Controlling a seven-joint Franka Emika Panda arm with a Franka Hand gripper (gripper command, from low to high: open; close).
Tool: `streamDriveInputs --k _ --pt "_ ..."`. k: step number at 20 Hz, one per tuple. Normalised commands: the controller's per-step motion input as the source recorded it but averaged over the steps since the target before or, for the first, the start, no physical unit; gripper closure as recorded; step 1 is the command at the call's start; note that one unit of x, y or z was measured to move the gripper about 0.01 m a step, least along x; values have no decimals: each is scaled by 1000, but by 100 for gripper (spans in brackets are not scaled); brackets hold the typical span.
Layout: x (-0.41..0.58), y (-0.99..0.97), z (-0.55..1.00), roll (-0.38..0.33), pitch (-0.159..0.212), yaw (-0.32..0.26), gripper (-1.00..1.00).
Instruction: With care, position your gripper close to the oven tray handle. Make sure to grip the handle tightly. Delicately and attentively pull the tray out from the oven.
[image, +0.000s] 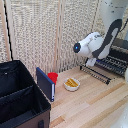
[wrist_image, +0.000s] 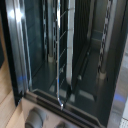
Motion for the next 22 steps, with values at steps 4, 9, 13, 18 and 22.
streamDriveInputs --k 4,9,13,18,22 --pt "0 -621 -141 -11 0 134 -100" --pt "34 -562 -105 -1 0 84 -100" --pt "128 -406 -115 0 10 46 -100" --pt "151 -302 -78 24 33 31 100" --pt "73 -270 -15 16 4 29 100"
